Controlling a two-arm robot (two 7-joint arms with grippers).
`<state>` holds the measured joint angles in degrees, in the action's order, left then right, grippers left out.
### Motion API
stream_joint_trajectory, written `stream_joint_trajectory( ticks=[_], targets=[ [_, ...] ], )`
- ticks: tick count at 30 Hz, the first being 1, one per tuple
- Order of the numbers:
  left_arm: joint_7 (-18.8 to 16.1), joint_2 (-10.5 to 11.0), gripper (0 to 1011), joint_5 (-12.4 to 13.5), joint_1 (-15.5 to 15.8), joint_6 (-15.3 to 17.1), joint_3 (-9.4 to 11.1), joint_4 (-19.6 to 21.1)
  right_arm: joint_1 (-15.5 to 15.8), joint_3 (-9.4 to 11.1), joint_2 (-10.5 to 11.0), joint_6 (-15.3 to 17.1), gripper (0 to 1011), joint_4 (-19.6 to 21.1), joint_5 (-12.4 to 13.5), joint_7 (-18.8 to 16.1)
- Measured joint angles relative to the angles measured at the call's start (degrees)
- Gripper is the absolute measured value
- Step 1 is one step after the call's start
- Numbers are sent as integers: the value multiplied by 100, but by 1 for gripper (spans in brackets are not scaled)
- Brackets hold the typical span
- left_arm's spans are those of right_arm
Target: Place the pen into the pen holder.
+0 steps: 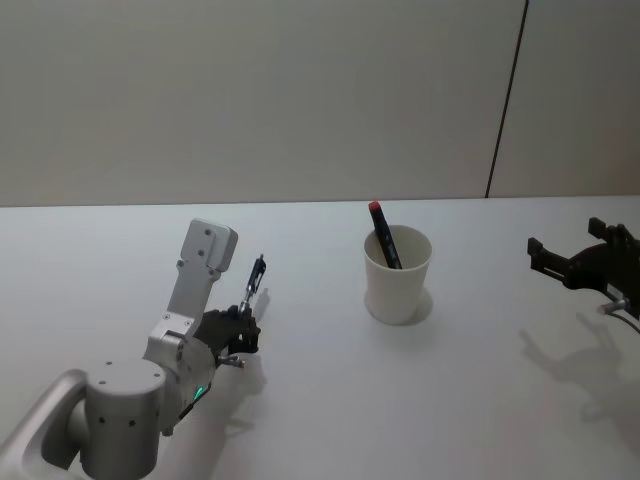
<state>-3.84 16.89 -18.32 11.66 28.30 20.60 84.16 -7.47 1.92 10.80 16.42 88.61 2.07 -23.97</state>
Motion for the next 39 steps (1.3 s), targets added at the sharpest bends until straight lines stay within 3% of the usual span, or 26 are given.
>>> stream_joint_trajectory(
  ticks=[19, 28, 39],
  targets=[
    [265, 259, 136, 414, -325, -1013, -46, 558, 0, 0, 0, 0, 1001, 0, 0, 0],
    [649, 358, 136, 592, -422, -1674, -45, 678, 0, 0, 0, 0, 1001, 0, 0, 0],
    [1393, 409, 136, 667, -440, -2568, -30, 629, 0, 0, 0, 0, 1001, 0, 0, 0]
  ],
)
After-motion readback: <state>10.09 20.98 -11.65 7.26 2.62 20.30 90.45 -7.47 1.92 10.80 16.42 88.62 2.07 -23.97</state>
